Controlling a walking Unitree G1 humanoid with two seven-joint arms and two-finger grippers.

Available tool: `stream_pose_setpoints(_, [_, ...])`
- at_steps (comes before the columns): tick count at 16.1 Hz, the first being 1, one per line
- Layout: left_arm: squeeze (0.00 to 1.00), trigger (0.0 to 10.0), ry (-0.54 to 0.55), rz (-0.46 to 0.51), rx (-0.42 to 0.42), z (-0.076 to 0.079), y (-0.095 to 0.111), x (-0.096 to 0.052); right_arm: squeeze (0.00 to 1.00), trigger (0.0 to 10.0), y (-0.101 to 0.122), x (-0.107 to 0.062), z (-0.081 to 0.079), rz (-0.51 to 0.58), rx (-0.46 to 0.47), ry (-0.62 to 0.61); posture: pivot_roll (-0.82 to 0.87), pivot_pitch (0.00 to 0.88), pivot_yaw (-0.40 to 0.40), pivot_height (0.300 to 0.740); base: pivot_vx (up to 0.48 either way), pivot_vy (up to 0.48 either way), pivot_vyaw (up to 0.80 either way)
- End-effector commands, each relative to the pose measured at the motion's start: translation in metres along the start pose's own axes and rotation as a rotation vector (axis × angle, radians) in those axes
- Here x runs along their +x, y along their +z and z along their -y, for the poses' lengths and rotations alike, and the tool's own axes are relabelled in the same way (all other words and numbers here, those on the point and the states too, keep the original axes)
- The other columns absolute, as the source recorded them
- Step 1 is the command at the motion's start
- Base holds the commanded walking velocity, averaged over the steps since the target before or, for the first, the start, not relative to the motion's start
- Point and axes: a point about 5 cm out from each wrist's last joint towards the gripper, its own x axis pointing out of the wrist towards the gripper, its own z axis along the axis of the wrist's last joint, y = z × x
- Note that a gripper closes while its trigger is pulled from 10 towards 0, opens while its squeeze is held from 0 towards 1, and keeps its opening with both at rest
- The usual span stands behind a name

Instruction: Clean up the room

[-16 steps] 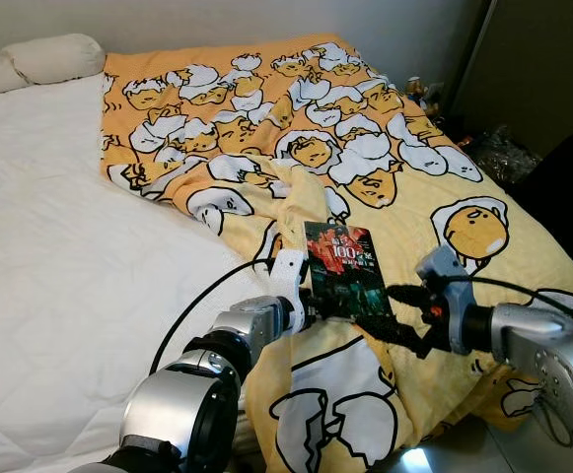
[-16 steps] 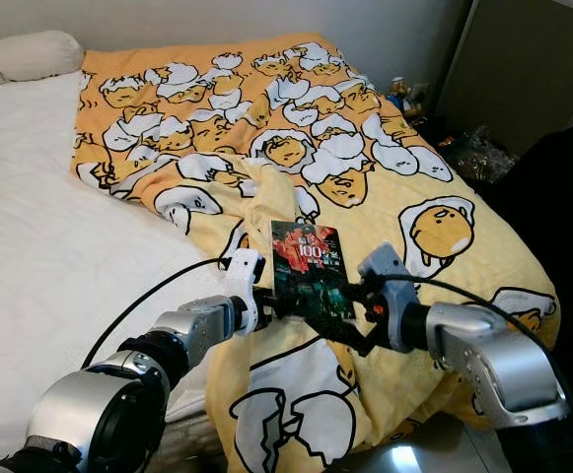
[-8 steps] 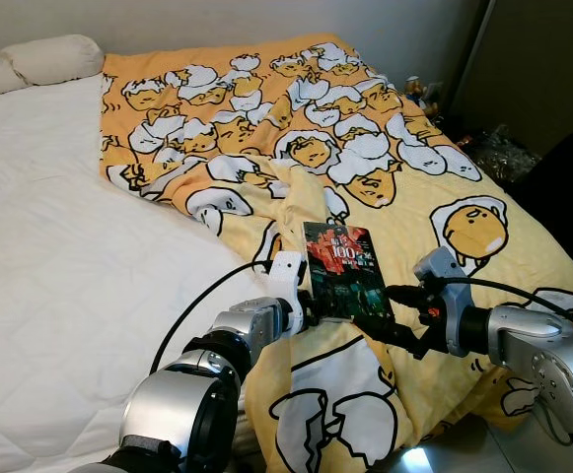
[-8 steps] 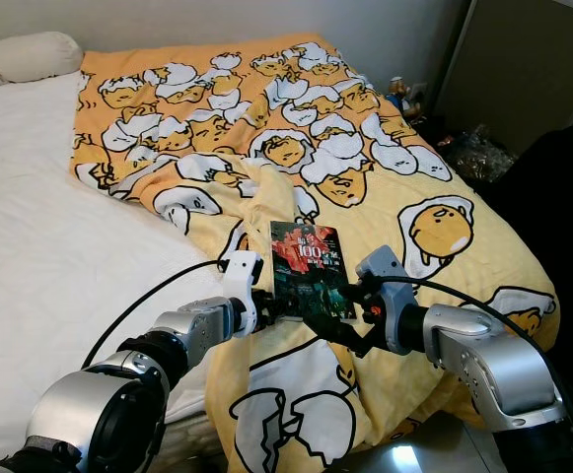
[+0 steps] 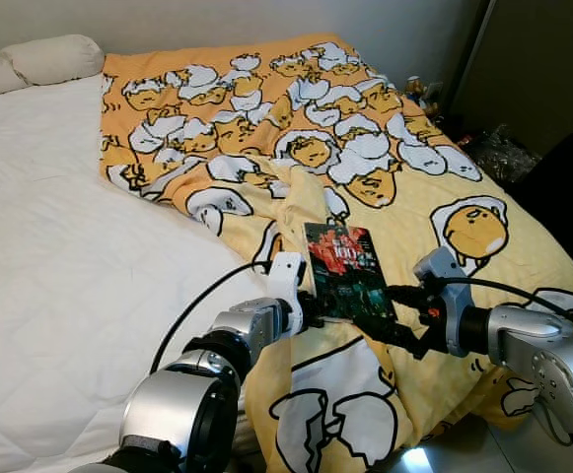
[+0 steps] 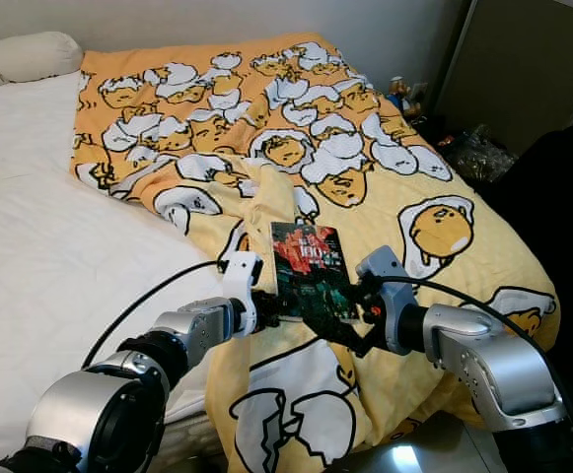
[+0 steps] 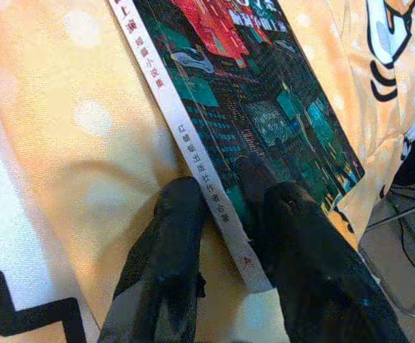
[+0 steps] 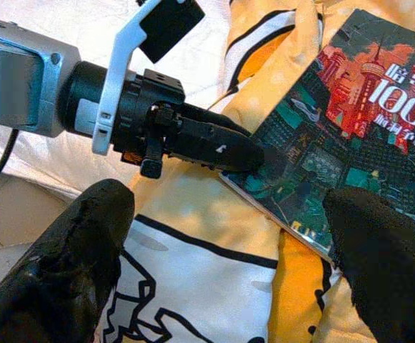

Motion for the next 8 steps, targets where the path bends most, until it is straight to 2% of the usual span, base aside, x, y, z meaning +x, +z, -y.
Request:
stream_pose_setpoints(1, [0.0,0.0,-0.026,-0.02,-0.024,0.0103,-0.0079,0.0045,0.0,10.0,0.0017,-0.0023,-0.0033,-0.005,-0.019,0.011,-0.3,0.0,0.076,0.74,0.0,0.0,0.0])
stream_pose_setpoints(8, [0.0,0.0,-0.025,0.005,-0.07,0.0077,-0.003,0.0031,0.0,10.0,0.0001,-0.004,-0.0036,-0.007,-0.018,0.009,-0.3,0.0,0.075,0.74,0.0,0.0,0.0])
